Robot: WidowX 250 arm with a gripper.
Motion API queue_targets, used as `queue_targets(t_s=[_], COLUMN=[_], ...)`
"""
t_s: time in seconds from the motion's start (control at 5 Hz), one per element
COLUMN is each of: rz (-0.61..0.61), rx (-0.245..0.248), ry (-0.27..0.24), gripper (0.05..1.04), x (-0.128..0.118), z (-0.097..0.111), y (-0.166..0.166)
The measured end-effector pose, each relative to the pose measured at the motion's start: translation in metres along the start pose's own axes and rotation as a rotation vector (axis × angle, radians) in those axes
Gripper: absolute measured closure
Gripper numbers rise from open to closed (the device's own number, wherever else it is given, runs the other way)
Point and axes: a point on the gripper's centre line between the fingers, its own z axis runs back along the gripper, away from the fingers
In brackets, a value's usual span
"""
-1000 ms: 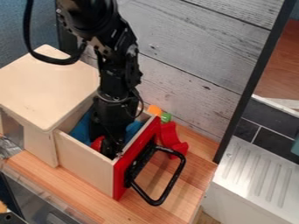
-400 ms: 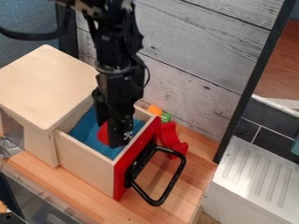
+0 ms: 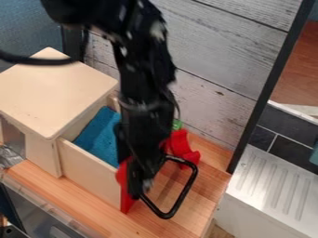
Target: Remove the red object from the drawer
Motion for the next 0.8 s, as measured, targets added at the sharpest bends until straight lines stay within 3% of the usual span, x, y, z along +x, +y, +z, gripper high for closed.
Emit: queue_targets(t_s=[0.2, 0.8], rz=[-0.056, -0.099], rx=[-0.005, -0.015], ry=[0.027, 0.148], gripper=[0.334, 0.334], x=[0.001, -0.001], z=[-0.015, -0.077], y=[-0.024, -0.041])
